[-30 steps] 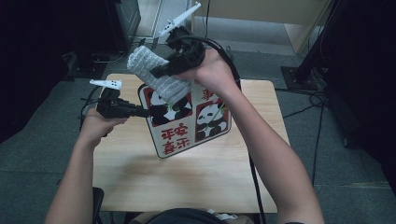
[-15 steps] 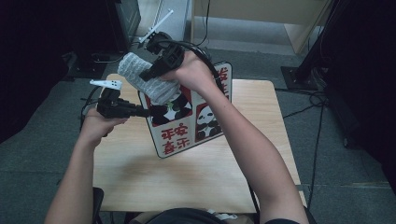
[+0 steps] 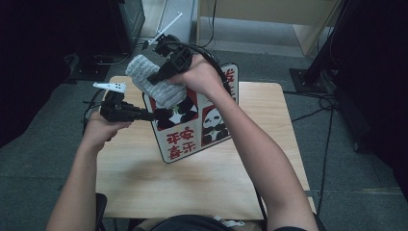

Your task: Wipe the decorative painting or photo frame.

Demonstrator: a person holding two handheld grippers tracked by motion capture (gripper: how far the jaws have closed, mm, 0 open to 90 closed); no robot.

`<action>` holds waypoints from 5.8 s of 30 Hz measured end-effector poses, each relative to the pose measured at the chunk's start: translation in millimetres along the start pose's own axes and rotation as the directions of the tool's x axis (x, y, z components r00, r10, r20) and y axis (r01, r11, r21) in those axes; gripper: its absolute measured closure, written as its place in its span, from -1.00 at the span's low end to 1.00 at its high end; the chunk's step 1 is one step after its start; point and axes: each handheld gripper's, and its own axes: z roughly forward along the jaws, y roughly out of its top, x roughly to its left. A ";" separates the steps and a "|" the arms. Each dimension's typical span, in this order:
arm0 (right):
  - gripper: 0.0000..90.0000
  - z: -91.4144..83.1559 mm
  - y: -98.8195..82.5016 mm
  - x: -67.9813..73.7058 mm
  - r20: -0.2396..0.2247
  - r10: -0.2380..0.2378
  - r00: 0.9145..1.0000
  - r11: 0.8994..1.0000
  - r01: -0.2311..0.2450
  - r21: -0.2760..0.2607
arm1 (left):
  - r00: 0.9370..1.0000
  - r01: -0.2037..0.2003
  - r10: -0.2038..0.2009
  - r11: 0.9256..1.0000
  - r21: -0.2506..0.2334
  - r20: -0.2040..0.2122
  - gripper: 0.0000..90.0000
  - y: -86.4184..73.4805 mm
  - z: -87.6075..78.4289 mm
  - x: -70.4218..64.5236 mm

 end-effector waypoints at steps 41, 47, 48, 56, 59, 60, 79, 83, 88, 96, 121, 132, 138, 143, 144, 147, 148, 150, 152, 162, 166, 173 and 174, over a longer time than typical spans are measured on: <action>0.50 -25.5 -28.1 -44.3 0.011 0.156 0.988 0.987 -0.156 -0.033 | 1.000 0.000 0.000 1.000 0.000 0.001 0.74 -0.4 0.3 0.0; 0.50 -29.0 -32.2 -47.9 0.015 0.170 0.985 0.985 -0.169 -0.038 | 1.000 -0.002 0.002 1.000 -0.001 0.000 0.74 -0.5 0.3 -0.2; 0.50 -29.7 -33.1 -48.9 0.014 0.171 0.985 0.985 -0.171 -0.039 | 1.000 -0.002 0.002 1.000 0.000 0.001 0.74 -0.5 0.3 -0.1; 0.50 -35.2 -39.7 -54.9 0.017 0.193 0.981 0.980 -0.192 -0.051 | 1.000 -0.004 0.004 1.000 -0.001 0.000 0.74 -0.7 0.3 -0.2; 0.50 -36.8 -41.4 -56.1 0.020 0.196 0.980 0.979 -0.195 -0.054 | 1.000 -0.005 0.005 1.000 -0.002 0.001 0.74 -0.8 0.3 -0.2; 0.50 -37.4 -41.9 -56.7 0.022 0.195 0.981 0.980 -0.194 -0.054 | 1.000 -0.005 0.005 1.000 -0.002 0.001 0.74 -0.8 0.3 -0.2; 0.49 -48.0 -54.9 -67.8 0.044 0.209 0.977 0.975 -0.204 -0.086 | 1.000 -0.007 0.007 1.000 -0.001 0.001 0.74 -1.3 -0.1 0.1; 0.49 -50.4 -57.6 -69.3 0.050 0.212 0.976 0.974 -0.207 -0.090 | 1.000 -0.008 0.008 1.000 -0.001 0.001 0.74 -1.3 -0.1 0.0; 0.49 -53.0 -60.4 -71.1 0.059 0.213 0.975 0.974 -0.207 -0.094 | 1.000 -0.008 0.008 1.000 -0.002 0.001 0.74 -1.4 -0.1 0.0; 0.49 -58.2 -66.0 -75.5 0.071 0.223 0.972 0.971 -0.215 -0.103 | 1.000 -0.009 0.009 1.000 0.000 0.000 0.74 -1.5 -0.3 -0.1; 0.49 -77.6 -85.7 -92.8 0.120 0.253 0.960 0.963 -0.238 -0.129 | 1.000 -0.011 0.011 1.000 0.000 0.002 0.74 -2.1 -0.6 0.5; 0.49 -87.5 -95.1 -101.8 0.139 0.285 0.948 0.954 -0.266 -0.141 | 1.000 -0.012 0.012 1.000 -0.002 0.001 0.74 -2.5 -0.8 1.1; 0.50 -92.0 -99.6 -105.7 0.150 0.296 0.943 0.950 -0.275 -0.148 | 1.000 -0.013 0.013 1.000 -0.001 0.001 0.74 -2.5 -0.9 1.0; 0.50 -95.9 -103.1 -108.4 0.161 0.304 0.939 0.948 -0.281 -0.151 | 1.000 -0.012 0.012 1.000 -0.002 0.001 0.74 -2.6 -0.9 1.2; 0.50 -96.8 -103.6 -108.8 0.164 0.308 0.937 0.947 -0.285 -0.151 | 1.000 -0.012 0.012 1.000 -0.002 0.001 0.74 -2.6 -0.9 1.2; 0.50 -98.9 -105.6 -111.1 0.168 0.314 0.934 0.945 -0.290 -0.153 | 1.000 -0.012 0.012 1.000 -0.002 0.000 0.74 -2.7 -0.9 1.1; 0.50 -99.5 -106.2 -111.9 0.168 0.315 0.934 0.944 -0.291 -0.154 | 1.000 -0.012 0.012 1.000 -0.002 0.000 0.74 -2.7 -0.9 1.1; 0.50 -100.7 -107.3 -113.0 0.173 0.316 0.933 0.944 -0.291 -0.155 | 1.000 -0.012 0.012 1.000 -0.002 0.001 0.74 -2.7 -1.0 1.2; 0.50 -101.9 -108.4 -113.9 0.177 0.319 0.931 0.943 -0.294 -0.156 | 1.000 -0.012 0.012 1.000 -0.002 0.001 0.74 -2.8 -1.0 1.2; 0.50 -109.3 -114.9 -119.9 0.191 0.342 0.920 0.935 -0.313 -0.164 | 1.000 -0.012 0.012 1.000 -0.003 0.002 0.74 -3.0 -1.0 1.4; 0.50 -111.9 -117.8 -123.0 0.192 0.351 0.916 0.932 -0.322 -0.169 | 1.000 -0.012 0.012 1.000 -0.004 0.002 0.74 -3.1 -1.1 1.7; 0.50 -117.0 -122.3 -127.5 0.211 0.370 0.905 0.925 -0.337 -0.175 | 1.000 -0.012 0.012 1.000 -0.003 0.001 0.74 -3.1 -1.2 2.0; 0.50 -118.1 -123.4 -128.5 0.214 0.372 0.903 0.924 -0.339 -0.174 | 1.000 -0.012 0.012 1.000 -0.004 0.002 0.74 -3.2 -1.2 2.1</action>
